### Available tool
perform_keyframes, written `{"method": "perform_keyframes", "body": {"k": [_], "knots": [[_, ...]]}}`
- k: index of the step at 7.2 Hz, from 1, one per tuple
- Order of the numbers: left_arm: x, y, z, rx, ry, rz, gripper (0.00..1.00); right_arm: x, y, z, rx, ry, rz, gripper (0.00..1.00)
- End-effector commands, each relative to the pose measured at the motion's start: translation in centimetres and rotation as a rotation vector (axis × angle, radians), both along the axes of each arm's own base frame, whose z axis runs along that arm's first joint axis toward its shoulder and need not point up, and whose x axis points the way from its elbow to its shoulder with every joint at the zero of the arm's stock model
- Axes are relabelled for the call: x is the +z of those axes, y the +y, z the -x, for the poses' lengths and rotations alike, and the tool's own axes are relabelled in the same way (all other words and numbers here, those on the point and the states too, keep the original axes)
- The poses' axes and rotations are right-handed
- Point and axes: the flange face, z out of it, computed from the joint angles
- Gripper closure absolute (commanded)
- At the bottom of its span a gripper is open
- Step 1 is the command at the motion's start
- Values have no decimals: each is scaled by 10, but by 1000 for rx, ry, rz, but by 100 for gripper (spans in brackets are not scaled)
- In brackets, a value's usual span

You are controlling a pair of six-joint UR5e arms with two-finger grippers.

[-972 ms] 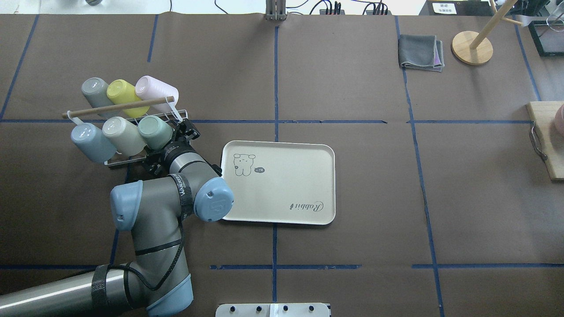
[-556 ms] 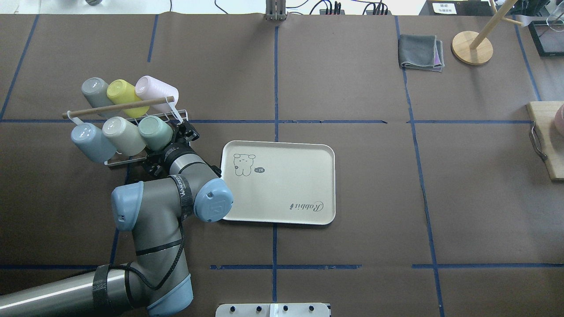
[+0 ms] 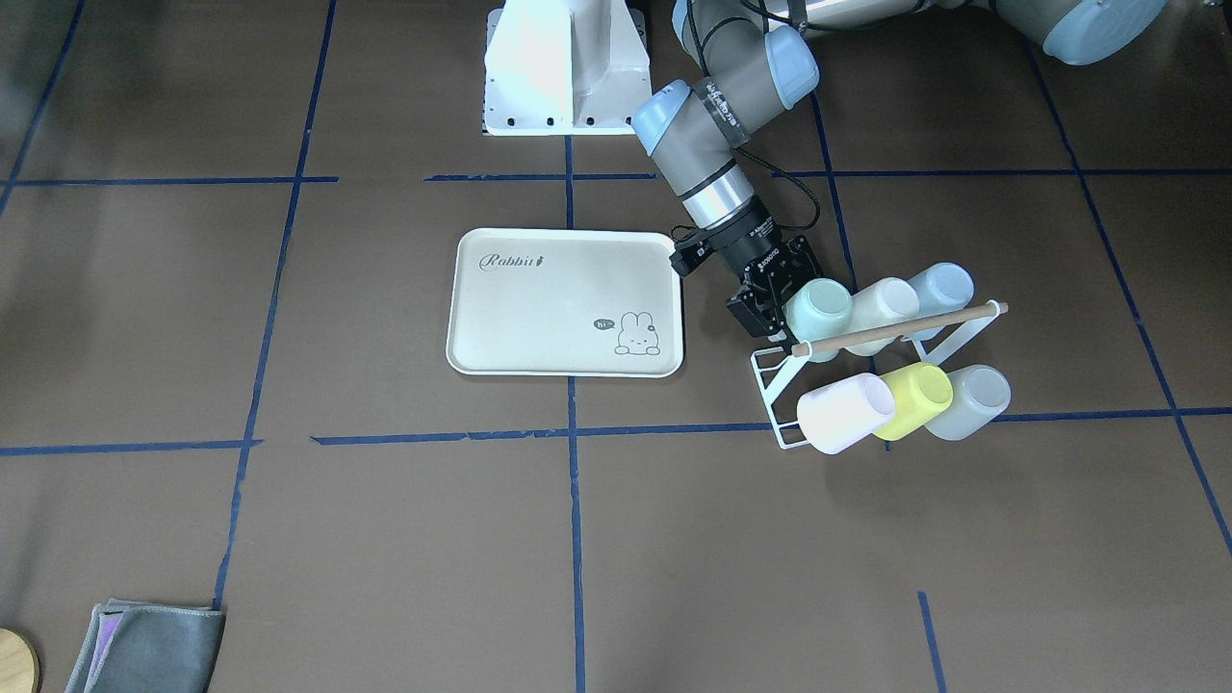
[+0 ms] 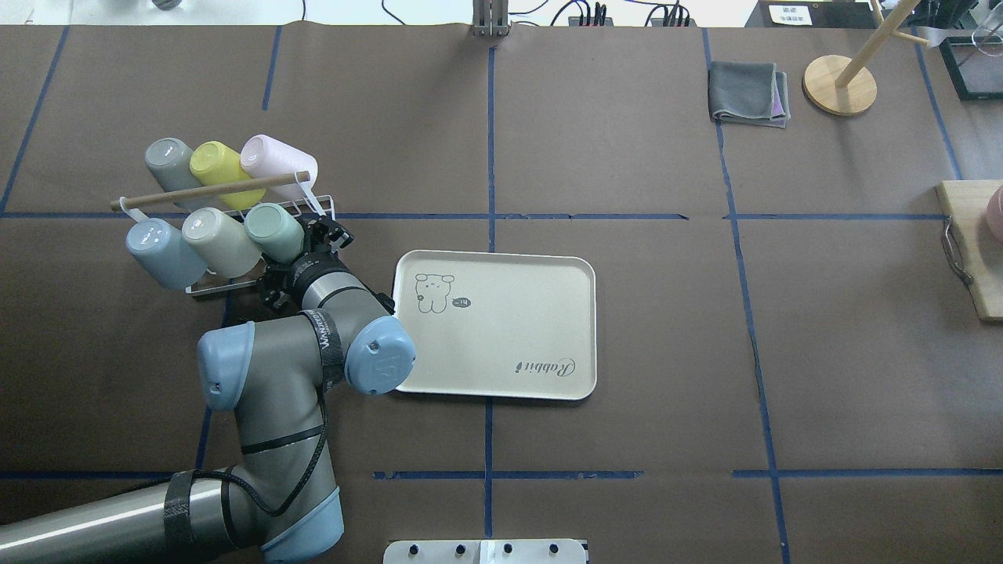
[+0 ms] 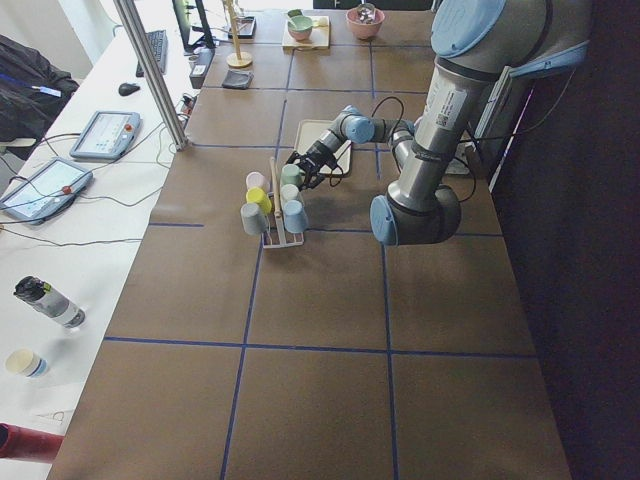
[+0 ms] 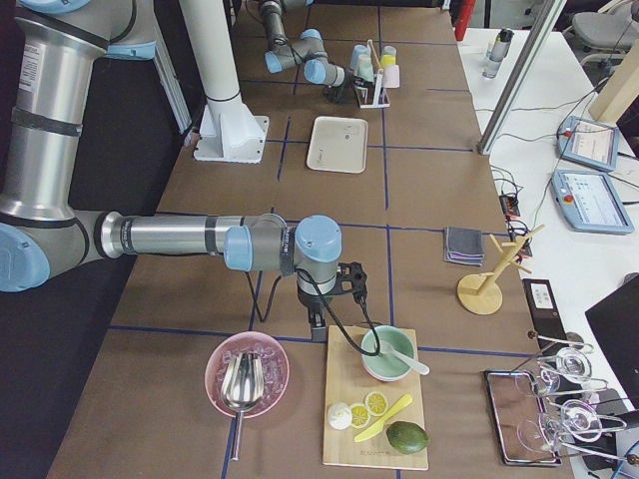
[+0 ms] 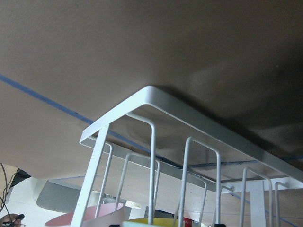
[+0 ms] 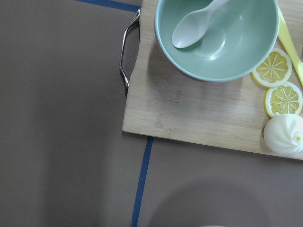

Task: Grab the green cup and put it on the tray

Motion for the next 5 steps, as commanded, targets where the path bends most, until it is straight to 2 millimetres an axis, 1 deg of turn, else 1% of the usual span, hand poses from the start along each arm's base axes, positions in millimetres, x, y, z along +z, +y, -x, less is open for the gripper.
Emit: {"method": "perform_keyframes", "body": {"k": [1, 2, 3, 4, 5], "knots": [[-15, 2, 20, 9, 20, -21, 32, 0, 0, 0, 0, -2, 0, 0], [-18, 6, 34, 11, 35, -28, 32, 0, 0, 0, 0, -2, 0, 0], [-37, 7, 52, 37, 46, -46, 31, -1, 0, 0, 0, -2, -1, 0], [-50, 6, 68, 36, 68, -61, 31, -1, 0, 0, 0, -3, -3, 0], [-63, 9, 83, 46, 88, -75, 31, -2, 0, 0, 0, -3, -4, 0]]}}
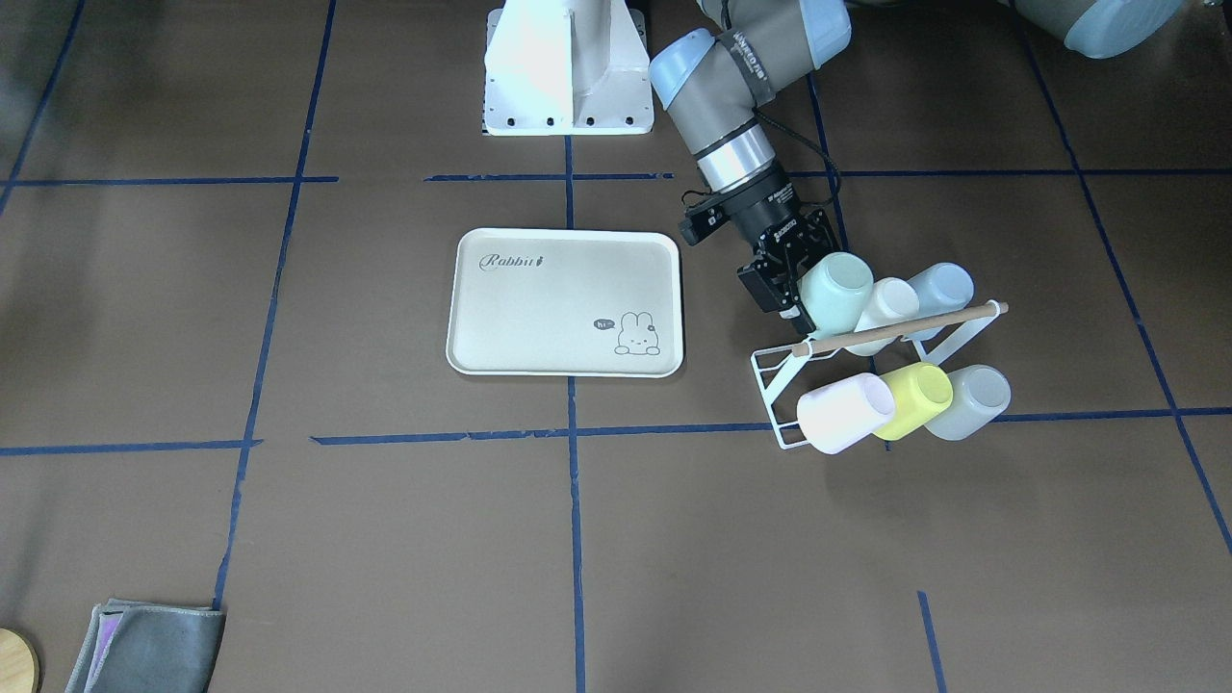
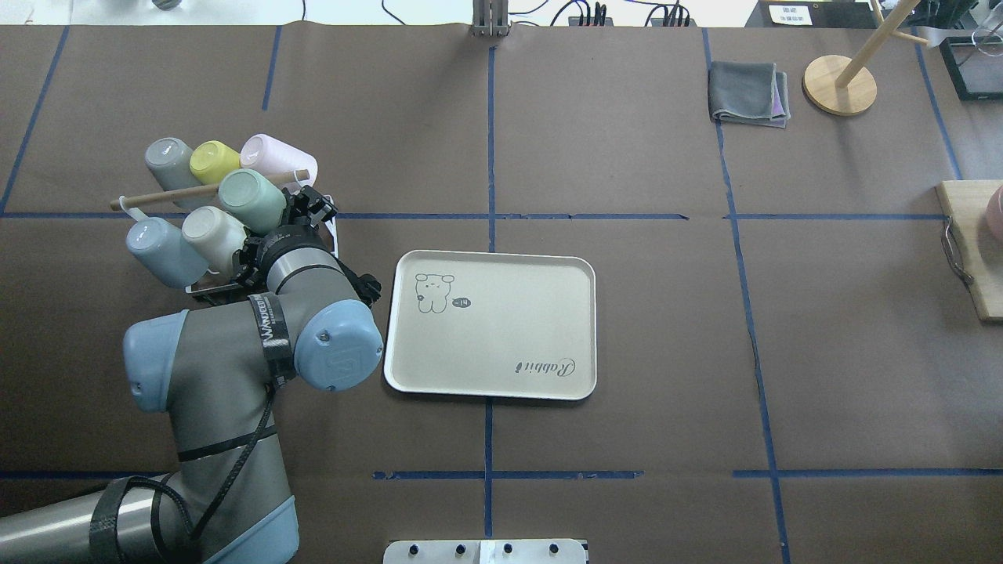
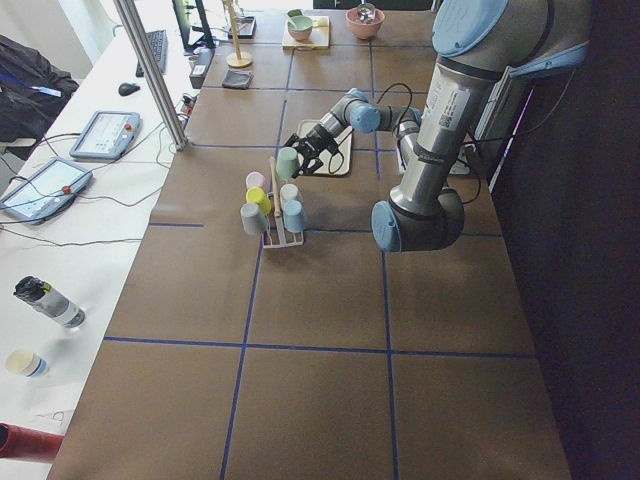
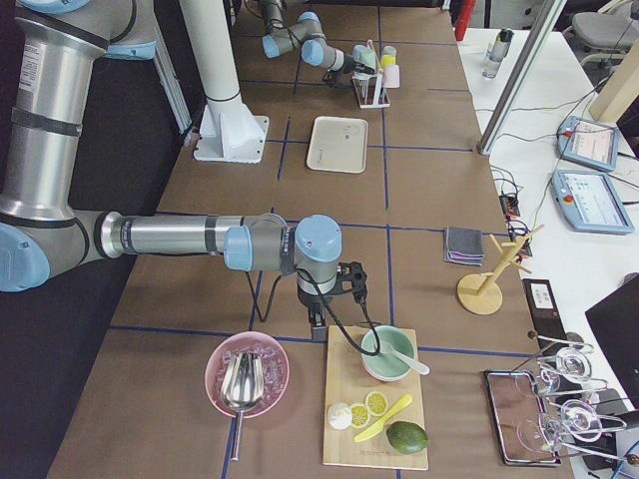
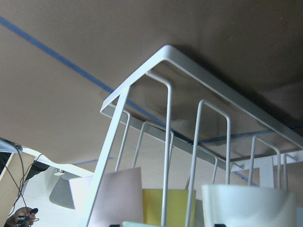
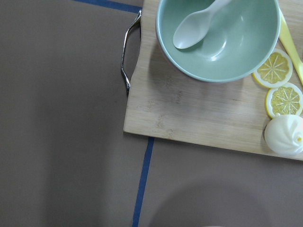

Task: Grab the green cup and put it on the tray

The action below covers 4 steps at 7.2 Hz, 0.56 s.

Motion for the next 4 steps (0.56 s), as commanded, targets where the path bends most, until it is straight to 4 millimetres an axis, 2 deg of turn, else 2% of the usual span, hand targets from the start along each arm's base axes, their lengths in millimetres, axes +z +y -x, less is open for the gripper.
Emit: {"method": "perform_keyframes", "body": {"k": [1, 2, 3, 4], "knots": [[-36, 7, 39, 7, 68, -36, 31, 0, 0, 0, 0, -1, 0, 0], [-51, 16, 59, 2, 128, -50, 31, -1, -1, 0, 0, -1, -3, 0], [-62, 22, 69, -40, 219, -49, 31, -1, -2, 0, 1, -1, -4, 0], [-62, 26, 67, -117, 358, 10, 29, -2, -2, 0, 1, 1, -7, 0]]}}
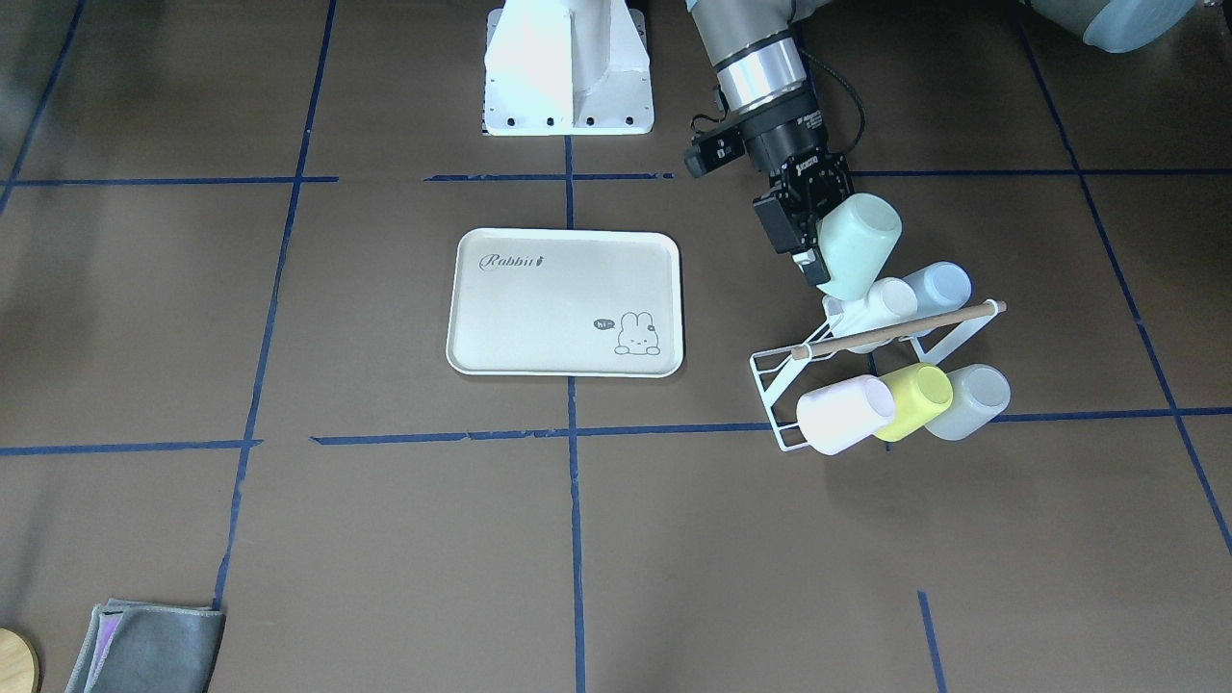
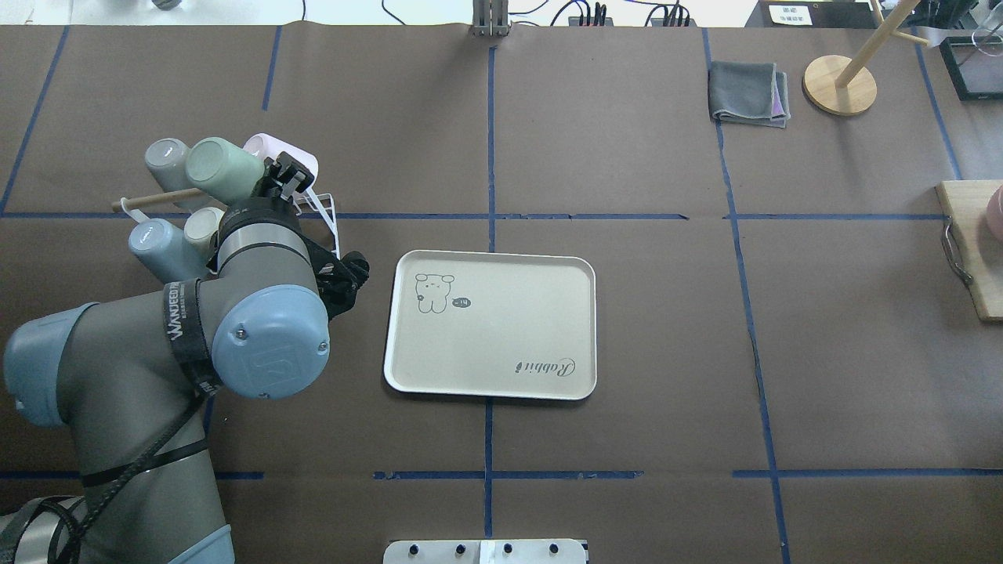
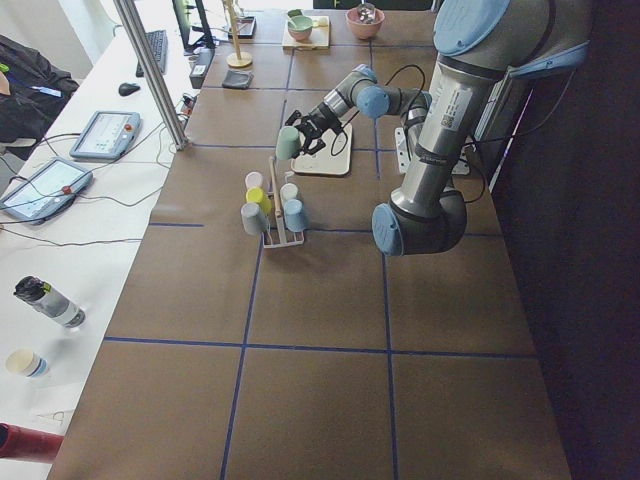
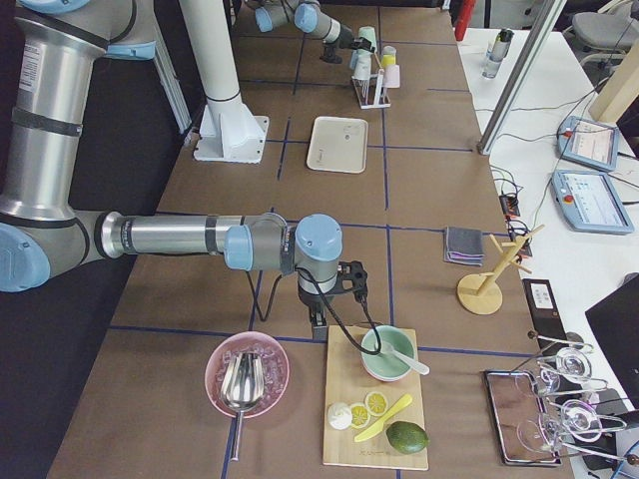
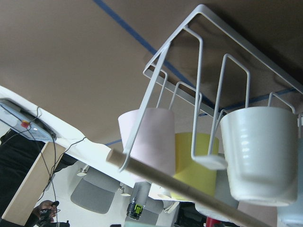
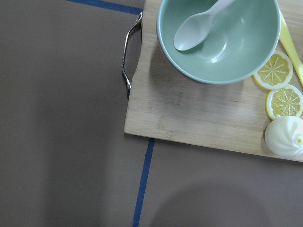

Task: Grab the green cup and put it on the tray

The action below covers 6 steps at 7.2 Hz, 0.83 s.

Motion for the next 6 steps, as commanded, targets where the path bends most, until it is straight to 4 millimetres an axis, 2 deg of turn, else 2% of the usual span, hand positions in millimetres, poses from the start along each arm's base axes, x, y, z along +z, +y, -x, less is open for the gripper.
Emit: {"method": "perform_keyframes", "body": {"k": [1, 3, 4, 6], "knots": [[-10, 12, 6, -160, 327, 126, 28, -2, -3, 0, -1, 2, -7, 0], [-31, 23, 12, -294, 725, 305, 28, -2, -3, 0, -2, 4, -9, 0], [-42, 29, 9, -382, 942, 413, 28, 3, -3, 0, -2, 6, -3, 0], [-59, 34, 8, -437, 1187, 498, 30, 2, -4, 0, -2, 6, -6, 0]]}}
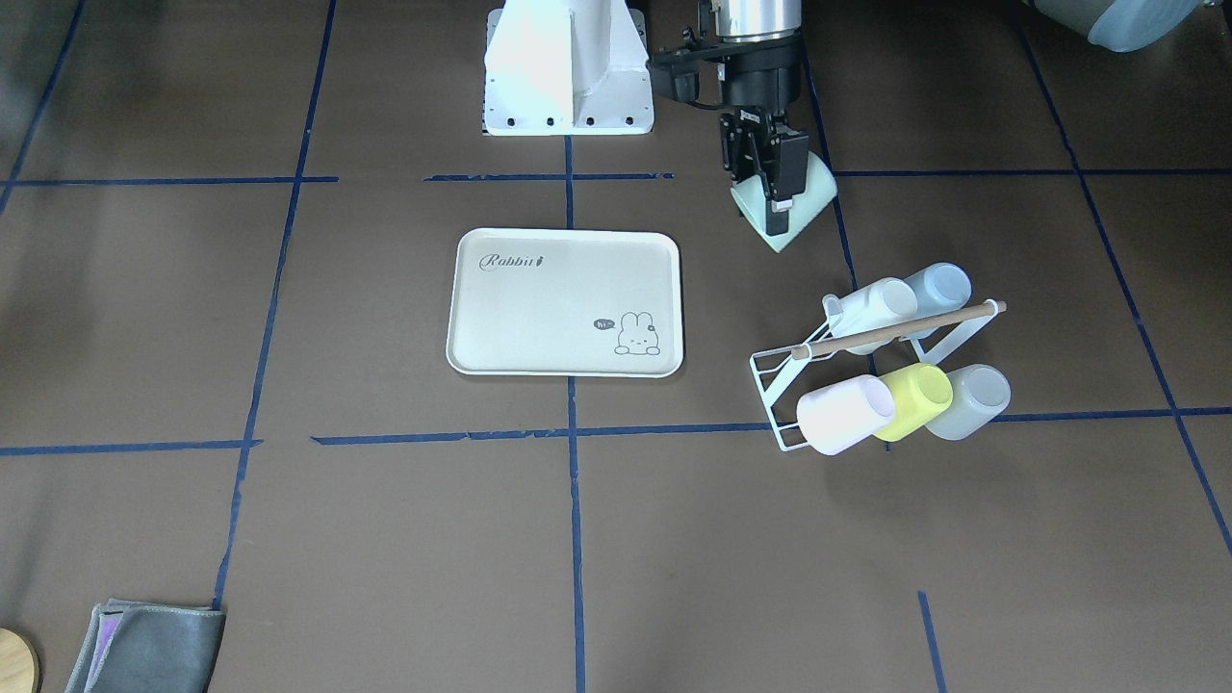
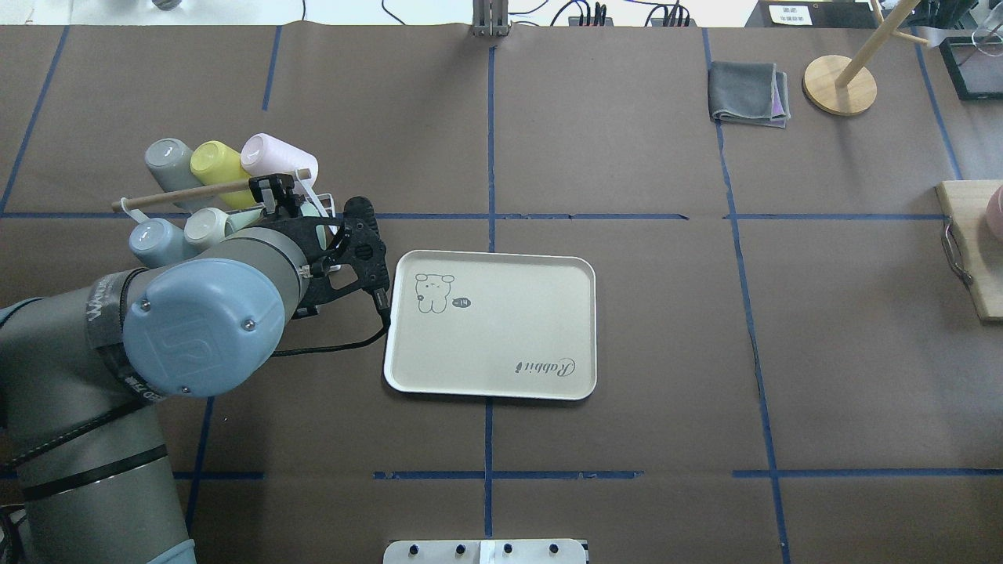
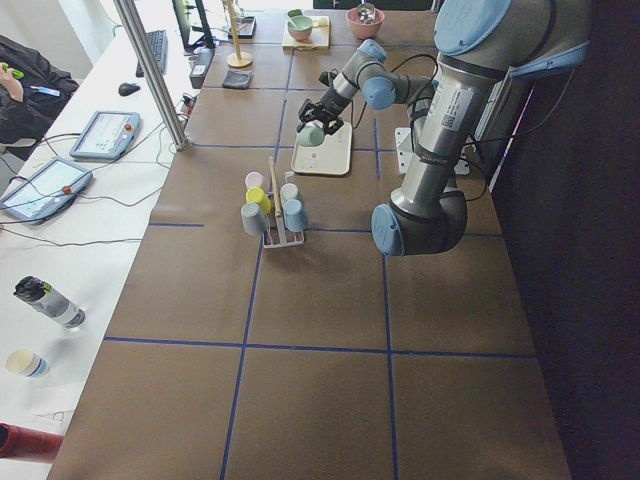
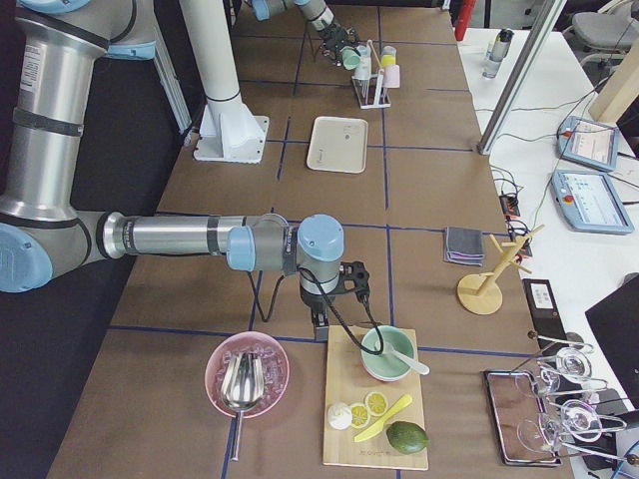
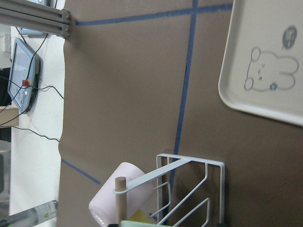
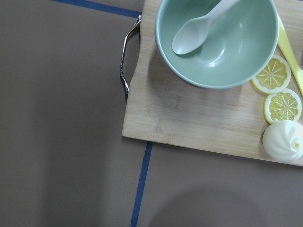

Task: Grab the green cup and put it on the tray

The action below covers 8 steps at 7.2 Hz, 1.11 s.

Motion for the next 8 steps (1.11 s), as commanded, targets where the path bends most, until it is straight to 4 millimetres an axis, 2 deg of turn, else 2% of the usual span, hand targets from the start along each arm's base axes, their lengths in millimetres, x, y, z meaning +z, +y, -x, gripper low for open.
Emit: {"method": "perform_keyframes", "body": {"k": [1, 2, 3, 4, 6, 7, 8], "knots": [[-17, 5, -1, -90, 275, 92, 30, 0, 0, 0, 0, -1, 0, 0], [-22, 5, -7, -129, 404, 126, 30, 0, 0, 0, 0, 0, -1, 0], [-18, 0, -27, -160, 527, 172, 30, 0, 0, 0, 0, -1, 1, 0], [0, -8, -64, -165, 639, 196, 30, 2, 0, 0, 1, -1, 5, 0], [48, -26, -115, -160, 900, 226, 30, 4, 0, 0, 1, -4, 8, 0], [67, -28, -137, -149, 944, 223, 28, 5, 0, 0, 1, -2, 10, 0], [71, -32, -154, -127, 1004, 209, 28, 5, 0, 0, 1, -2, 10, 0]]}}
